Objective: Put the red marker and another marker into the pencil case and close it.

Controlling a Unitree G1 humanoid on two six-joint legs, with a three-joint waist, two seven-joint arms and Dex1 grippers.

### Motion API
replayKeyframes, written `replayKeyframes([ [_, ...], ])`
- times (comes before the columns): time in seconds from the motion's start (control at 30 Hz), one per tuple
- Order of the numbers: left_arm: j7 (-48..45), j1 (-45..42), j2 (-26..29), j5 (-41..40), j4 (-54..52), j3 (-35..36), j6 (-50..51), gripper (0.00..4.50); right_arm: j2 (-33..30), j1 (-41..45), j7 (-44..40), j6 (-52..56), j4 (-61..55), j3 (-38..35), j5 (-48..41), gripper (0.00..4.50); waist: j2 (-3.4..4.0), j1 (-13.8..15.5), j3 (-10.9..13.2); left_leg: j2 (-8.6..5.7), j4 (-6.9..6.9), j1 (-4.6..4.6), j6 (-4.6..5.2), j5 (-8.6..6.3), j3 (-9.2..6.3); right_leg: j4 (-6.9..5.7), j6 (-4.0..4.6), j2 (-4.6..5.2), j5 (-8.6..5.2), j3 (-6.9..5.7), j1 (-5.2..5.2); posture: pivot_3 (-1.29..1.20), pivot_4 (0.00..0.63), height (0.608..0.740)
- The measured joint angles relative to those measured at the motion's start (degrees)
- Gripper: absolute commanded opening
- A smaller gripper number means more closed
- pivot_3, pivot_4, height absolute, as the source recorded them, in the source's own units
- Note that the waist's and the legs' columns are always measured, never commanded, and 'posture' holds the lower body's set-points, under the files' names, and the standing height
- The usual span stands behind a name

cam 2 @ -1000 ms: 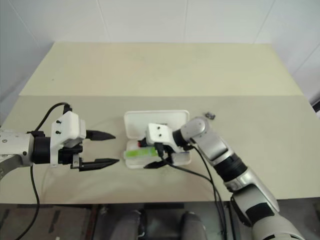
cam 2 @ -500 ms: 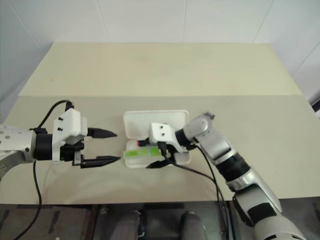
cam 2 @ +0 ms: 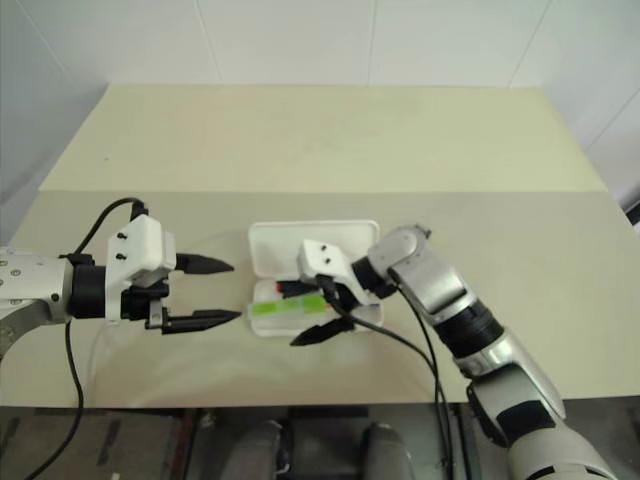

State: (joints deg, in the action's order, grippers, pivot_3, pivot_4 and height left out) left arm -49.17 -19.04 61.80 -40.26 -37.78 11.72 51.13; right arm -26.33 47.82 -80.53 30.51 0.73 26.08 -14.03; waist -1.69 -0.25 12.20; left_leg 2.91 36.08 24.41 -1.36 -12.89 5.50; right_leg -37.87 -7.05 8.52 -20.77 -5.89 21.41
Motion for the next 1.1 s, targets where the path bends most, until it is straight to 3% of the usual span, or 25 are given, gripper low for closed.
replayKeyframes([
  [0.33,-0.06,-0.31,0.0,0.43,0.22,-0.59,-0.48,3.64,-2.43,-2.05,-0.54,1.14,-2.93,0.0,-1.42,4.46,0.0,-0.05,0.0,0.0,0.0,0.0,0.0,0.0,0.0,0.01,0.0,0.0,0.0,0.0,0.0,0.0,0.15,0.74],
  [0.63,-0.13,-0.58,1.39,1.72,0.52,-1.12,-0.54,3.64,2.65,0.6,3.56,-0.82,2.3,-0.36,0.21,4.46,0.0,-0.07,0.0,0.0,-0.02,0.0,0.0,0.0,0.03,0.0,0.0,0.0,0.0,0.02,0.02,0.0,0.15,0.74],
  [1.1,0.33,-0.18,1.4,1.88,0.3,-1.0,0.1,3.64,1.11,0.24,0.89,-1.09,3.32,0.9,1.28,4.46,0.0,0.0,0.0,0.0,-0.01,0.01,-0.01,0.0,0.02,0.0,0.0,0.0,0.0,0.01,0.03,0.0,0.15,0.74],
])
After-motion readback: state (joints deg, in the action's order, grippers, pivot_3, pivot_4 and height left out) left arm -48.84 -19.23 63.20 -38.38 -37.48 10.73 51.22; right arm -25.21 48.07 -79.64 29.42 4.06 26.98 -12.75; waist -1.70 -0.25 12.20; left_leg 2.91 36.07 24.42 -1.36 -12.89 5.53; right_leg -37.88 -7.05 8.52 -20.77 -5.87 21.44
